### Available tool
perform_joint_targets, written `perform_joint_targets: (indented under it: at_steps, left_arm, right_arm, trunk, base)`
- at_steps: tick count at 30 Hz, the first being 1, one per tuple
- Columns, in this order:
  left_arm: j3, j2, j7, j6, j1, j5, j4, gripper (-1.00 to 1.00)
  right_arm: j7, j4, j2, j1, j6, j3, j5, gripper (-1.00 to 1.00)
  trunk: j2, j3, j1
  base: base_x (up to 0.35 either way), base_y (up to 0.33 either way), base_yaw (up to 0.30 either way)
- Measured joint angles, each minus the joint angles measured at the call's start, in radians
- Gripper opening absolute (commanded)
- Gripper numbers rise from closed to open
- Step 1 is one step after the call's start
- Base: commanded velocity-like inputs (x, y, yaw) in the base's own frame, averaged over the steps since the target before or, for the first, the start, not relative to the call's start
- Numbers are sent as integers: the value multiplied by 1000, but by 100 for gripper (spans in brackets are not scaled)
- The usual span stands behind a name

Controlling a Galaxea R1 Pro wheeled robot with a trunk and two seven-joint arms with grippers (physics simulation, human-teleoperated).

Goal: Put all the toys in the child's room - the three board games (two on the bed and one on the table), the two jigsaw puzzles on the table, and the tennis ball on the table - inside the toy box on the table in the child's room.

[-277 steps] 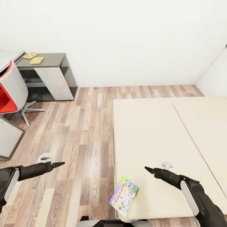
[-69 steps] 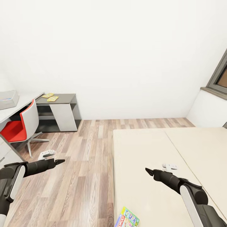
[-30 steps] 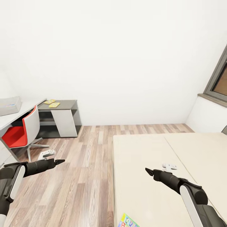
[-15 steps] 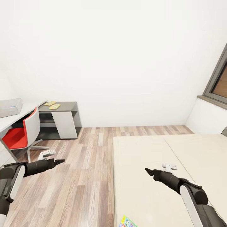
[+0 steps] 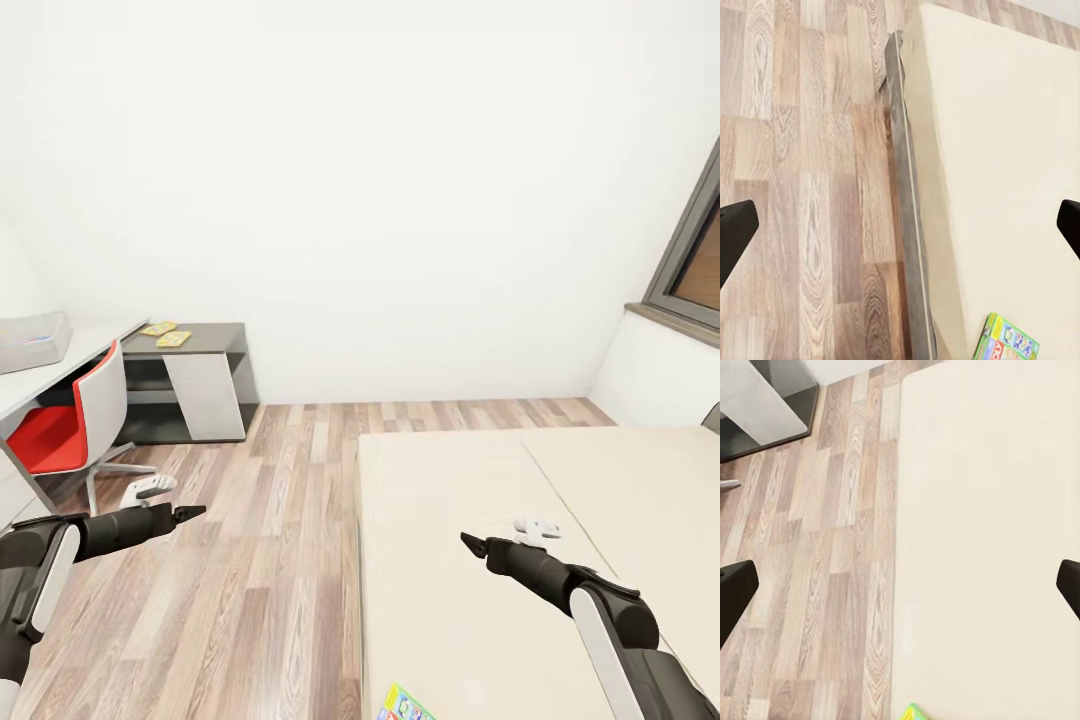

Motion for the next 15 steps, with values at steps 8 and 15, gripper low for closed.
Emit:
perform_joint_targets:
  at_steps: [8,15]
  left_arm:
    - [0,0,0,0,0,0,0,100]
    - [1,0,0,0,0,0,0,100]
  right_arm:
    - [1,0,1,0,-1,0,-1,100]
    - [1,0,2,0,-1,0,-2,100]
  trunk:
    - [0,0,0]
    - [0,0,0]
  base:
    - [0,0,0]
    - [0,0,0]
